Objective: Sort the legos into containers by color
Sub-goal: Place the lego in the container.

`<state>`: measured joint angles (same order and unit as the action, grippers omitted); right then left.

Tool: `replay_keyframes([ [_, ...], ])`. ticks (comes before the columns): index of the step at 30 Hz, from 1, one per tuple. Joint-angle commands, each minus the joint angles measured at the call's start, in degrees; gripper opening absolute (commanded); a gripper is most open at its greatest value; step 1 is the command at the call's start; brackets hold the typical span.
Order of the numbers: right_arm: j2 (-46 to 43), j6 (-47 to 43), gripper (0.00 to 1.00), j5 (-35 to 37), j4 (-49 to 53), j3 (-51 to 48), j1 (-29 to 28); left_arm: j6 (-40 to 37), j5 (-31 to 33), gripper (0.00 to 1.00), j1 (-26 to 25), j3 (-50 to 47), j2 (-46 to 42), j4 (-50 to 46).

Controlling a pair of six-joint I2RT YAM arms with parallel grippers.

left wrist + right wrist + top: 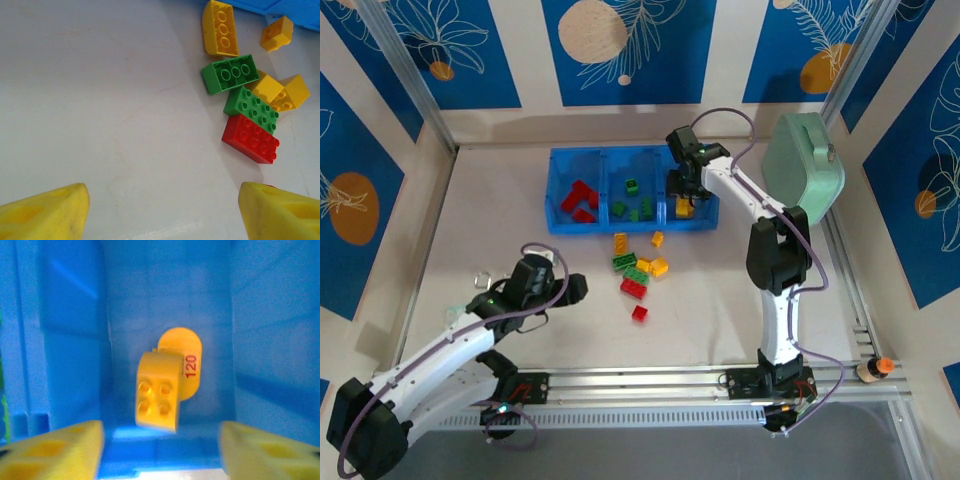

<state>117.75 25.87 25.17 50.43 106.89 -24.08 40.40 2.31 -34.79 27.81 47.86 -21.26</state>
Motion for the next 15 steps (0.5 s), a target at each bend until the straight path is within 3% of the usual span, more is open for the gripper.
replay_keyframes([
  [1, 0.0, -0.5, 0.83, -0.2, 3.0, 3.7, 0.0, -0.8, -0.8, 0.78, -1.0, 2.3, 0.9, 1.8],
  [6, -6.1, 0.7, 0.83, -0.2, -0.1, -2.3, -1.8, -1.4, -1.1, 0.78, -1.9, 3.6, 4.1, 3.4],
  [15, -22.5, 4.4, 0.83, 1.4, -9.3, -24.7, -6.9, -3.6, -2.1, 0.79, -2.4, 7.4, 12.7, 7.0],
])
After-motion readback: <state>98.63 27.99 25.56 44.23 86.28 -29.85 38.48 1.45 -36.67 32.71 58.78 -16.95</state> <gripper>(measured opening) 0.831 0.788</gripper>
